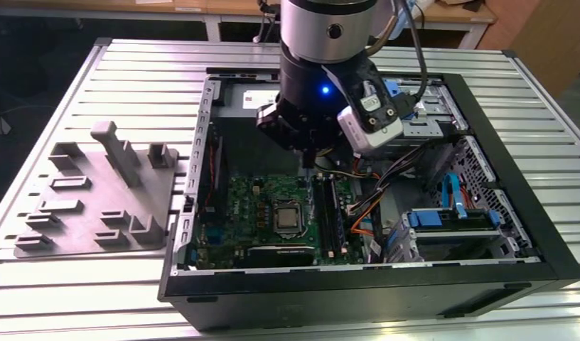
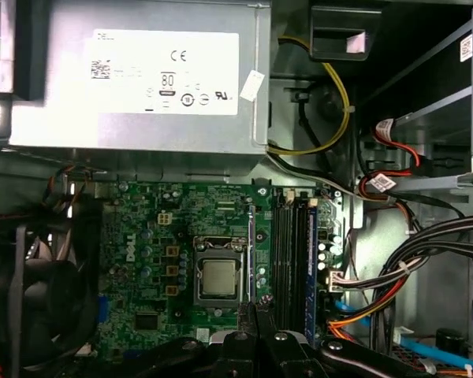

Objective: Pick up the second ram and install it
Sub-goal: 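Insert the second ram into the second slot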

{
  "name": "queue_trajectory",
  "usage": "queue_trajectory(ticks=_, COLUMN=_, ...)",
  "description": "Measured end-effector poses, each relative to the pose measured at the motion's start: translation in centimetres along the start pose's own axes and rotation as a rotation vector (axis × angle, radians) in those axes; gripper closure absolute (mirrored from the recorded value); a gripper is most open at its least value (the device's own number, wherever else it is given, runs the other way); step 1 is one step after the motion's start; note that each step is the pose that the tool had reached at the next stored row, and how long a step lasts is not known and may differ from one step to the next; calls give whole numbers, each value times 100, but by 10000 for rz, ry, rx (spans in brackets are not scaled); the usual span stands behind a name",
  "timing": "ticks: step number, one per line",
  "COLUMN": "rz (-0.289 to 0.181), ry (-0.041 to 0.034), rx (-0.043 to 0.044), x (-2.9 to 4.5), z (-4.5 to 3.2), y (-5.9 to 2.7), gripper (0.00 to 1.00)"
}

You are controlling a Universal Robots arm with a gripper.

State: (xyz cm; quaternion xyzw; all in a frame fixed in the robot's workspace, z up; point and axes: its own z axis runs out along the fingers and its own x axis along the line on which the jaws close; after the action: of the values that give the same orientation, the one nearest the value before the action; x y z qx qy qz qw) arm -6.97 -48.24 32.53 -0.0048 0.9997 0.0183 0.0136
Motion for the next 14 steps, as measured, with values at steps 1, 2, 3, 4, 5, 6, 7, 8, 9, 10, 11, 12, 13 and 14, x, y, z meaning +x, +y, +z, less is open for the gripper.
queue_trajectory(ticks=1, rz=-1, ry=0, rx=-1, x=-14, z=4, y=0, gripper=89)
queue_trajectory(ticks=2, rz=-1, ry=0, rx=-2, x=-27, z=9, y=-1, gripper=89)
queue_trajectory(ticks=3, rz=-4, ry=0, rx=0, x=-39, z=14, y=-1, gripper=89)
queue_trajectory(ticks=4, rz=-13, ry=0, rx=0, x=-51, z=23, y=-1, gripper=89)
queue_trajectory(ticks=5, rz=-30, ry=1, rx=-1, x=-62, z=34, y=-2, gripper=89)
queue_trajectory(ticks=6, rz=-49, ry=1, rx=-2, x=-72, z=48, y=-2, gripper=89)
queue_trajectory(ticks=7, rz=-71, ry=2, rx=-2, x=-80, z=62, y=-3, gripper=89)
queue_trajectory(ticks=8, rz=-92, ry=3, rx=-2, x=-87, z=77, y=-4, gripper=89)
queue_trajectory(ticks=9, rz=-109, ry=3, rx=-3, x=-92, z=91, y=-4, gripper=89)
queue_trajectory(ticks=10, rz=-116, ry=4, rx=-3, x=-96, z=101, y=-4, gripper=89)
queue_trajectory(ticks=11, rz=-118, ry=5, rx=-3, x=-102, z=109, y=-5, gripper=89)
queue_trajectory(ticks=12, rz=-118, ry=4, rx=-4, x=-108, z=117, y=-5, gripper=89)
queue_trajectory(ticks=13, rz=-119, ry=4, rx=-3, x=-118, z=126, y=-5, gripper=89)
queue_trajectory(ticks=14, rz=-119, ry=4, rx=-2, x=-129, z=133, y=-6, gripper=89)
